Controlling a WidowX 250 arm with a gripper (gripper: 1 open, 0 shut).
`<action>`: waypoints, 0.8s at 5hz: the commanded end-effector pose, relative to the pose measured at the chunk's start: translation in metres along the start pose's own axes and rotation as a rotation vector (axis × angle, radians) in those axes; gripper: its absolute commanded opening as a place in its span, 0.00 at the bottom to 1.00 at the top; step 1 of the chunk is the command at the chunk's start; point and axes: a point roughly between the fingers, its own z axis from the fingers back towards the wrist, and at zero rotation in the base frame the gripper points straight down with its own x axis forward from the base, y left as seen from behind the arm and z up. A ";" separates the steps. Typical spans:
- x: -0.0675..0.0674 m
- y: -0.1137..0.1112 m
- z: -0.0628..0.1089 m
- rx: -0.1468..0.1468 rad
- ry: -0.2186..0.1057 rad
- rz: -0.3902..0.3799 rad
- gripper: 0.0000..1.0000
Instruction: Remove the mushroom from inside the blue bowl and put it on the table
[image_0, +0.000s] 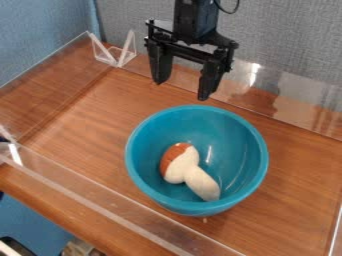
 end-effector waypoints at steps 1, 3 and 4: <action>-0.011 -0.009 -0.018 -0.005 0.023 -0.061 1.00; -0.026 -0.025 -0.076 -0.010 0.065 -0.189 1.00; -0.024 -0.026 -0.097 -0.012 0.089 -0.191 1.00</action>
